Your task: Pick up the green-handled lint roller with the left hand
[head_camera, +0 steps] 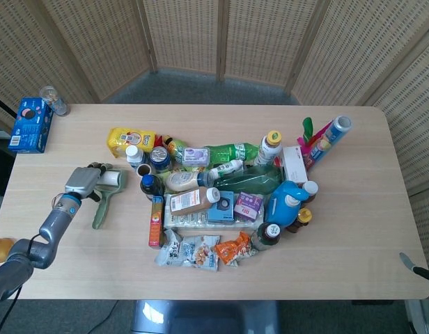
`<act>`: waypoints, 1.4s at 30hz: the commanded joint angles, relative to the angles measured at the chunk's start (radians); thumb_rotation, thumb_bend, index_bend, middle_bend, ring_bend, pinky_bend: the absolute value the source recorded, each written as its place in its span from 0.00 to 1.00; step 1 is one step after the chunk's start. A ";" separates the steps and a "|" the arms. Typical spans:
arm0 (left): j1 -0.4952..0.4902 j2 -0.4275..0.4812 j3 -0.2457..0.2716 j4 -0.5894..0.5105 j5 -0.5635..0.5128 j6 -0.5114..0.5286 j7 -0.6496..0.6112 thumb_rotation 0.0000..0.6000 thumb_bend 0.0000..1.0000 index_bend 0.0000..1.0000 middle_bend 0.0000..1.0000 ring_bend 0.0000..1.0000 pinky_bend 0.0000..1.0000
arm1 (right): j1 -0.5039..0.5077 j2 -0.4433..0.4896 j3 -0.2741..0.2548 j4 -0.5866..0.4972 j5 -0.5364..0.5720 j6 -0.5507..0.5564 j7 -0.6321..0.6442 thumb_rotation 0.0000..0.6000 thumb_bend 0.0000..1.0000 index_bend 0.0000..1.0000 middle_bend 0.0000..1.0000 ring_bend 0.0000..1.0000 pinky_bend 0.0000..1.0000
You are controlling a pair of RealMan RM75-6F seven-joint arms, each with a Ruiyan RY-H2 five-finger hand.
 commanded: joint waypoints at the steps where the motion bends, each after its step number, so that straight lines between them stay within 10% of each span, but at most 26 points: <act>1: 0.018 0.024 -0.010 -0.010 0.005 0.042 -0.042 1.00 0.35 0.52 0.47 0.67 0.60 | 0.002 0.000 0.001 -0.001 -0.002 -0.001 0.001 0.83 0.04 0.00 0.00 0.00 0.00; 29: 0.168 0.714 -0.175 -0.820 -0.039 0.418 -0.107 1.00 0.34 0.47 0.39 0.63 0.56 | 0.022 -0.035 -0.017 0.056 -0.063 -0.029 0.082 0.83 0.04 0.00 0.00 0.00 0.00; 42: 0.203 0.858 -0.233 -0.968 -0.054 0.470 -0.214 1.00 0.34 0.47 0.38 0.62 0.55 | 0.028 -0.051 -0.022 0.066 -0.083 -0.031 0.095 0.82 0.03 0.00 0.00 0.00 0.00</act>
